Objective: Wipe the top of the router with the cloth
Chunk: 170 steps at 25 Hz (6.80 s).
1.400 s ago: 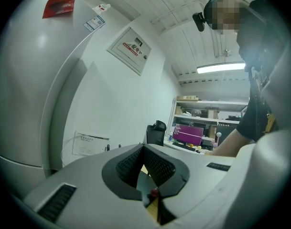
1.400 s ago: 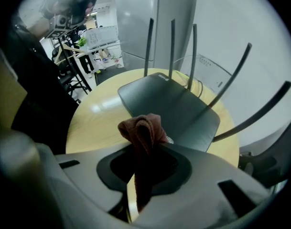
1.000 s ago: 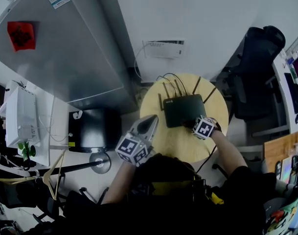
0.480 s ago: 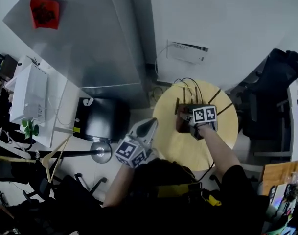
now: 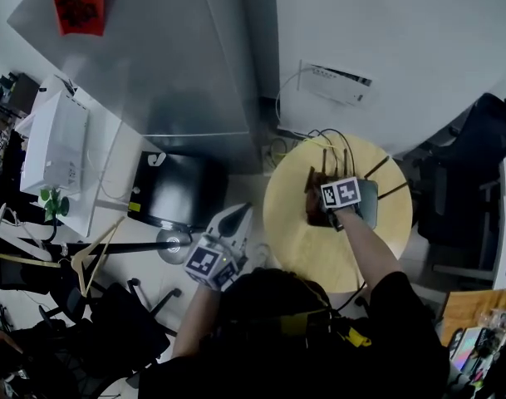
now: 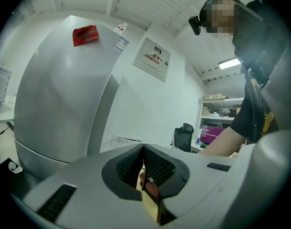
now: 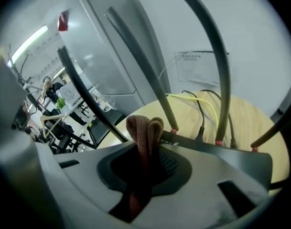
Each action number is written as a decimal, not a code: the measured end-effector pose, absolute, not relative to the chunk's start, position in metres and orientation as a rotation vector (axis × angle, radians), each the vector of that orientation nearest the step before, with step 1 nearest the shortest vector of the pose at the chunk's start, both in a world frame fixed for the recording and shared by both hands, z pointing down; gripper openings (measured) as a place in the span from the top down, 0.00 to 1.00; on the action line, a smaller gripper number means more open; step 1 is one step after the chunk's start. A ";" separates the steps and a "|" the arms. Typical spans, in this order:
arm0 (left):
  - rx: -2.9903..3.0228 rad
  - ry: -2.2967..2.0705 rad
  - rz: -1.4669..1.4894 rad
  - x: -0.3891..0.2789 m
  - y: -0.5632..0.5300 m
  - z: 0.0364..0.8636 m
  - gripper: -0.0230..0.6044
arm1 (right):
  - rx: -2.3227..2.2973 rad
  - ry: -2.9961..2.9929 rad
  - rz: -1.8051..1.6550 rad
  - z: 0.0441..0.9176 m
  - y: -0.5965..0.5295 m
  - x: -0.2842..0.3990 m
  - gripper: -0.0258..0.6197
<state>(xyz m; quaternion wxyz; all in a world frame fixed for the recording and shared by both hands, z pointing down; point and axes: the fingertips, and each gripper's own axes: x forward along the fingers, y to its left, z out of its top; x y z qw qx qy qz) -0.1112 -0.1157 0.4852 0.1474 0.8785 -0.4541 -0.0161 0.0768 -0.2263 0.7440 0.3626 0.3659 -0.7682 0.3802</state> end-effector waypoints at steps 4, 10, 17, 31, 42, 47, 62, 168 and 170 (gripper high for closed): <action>2.563 -1.269 -0.037 -0.095 -0.122 0.486 0.98 | 0.922 -1.941 0.792 0.747 -0.223 0.083 0.86; 2.606 -1.186 -0.023 -0.074 -0.122 0.485 0.98 | 0.944 -1.918 0.688 0.749 -0.224 0.098 0.86; 2.603 -1.134 -0.010 -0.064 -0.126 0.492 0.98 | 1.014 -1.874 0.695 0.750 -0.223 0.151 0.86; 2.592 -1.083 0.002 -0.057 -0.120 0.498 0.98 | 1.199 -1.621 0.462 0.728 -0.226 0.248 0.86; 2.577 -1.129 0.001 -0.066 -0.118 0.499 0.98 | 1.195 -1.294 0.159 0.704 -0.215 0.282 0.86; 2.569 -1.132 0.000 -0.067 -0.117 0.498 0.98 | 1.279 -1.338 0.152 0.694 -0.216 0.278 0.86; 2.595 -1.077 -0.007 -0.057 -0.112 0.489 0.98 | 1.131 -2.203 0.796 0.663 -0.176 0.097 0.86; 2.659 -0.923 0.082 0.012 -0.099 0.506 0.98 | 0.546 -1.704 0.547 0.769 -0.096 0.301 0.86; 2.666 -0.917 0.068 0.013 -0.100 0.502 0.98 | 0.588 -1.691 0.578 0.770 -0.094 0.303 0.86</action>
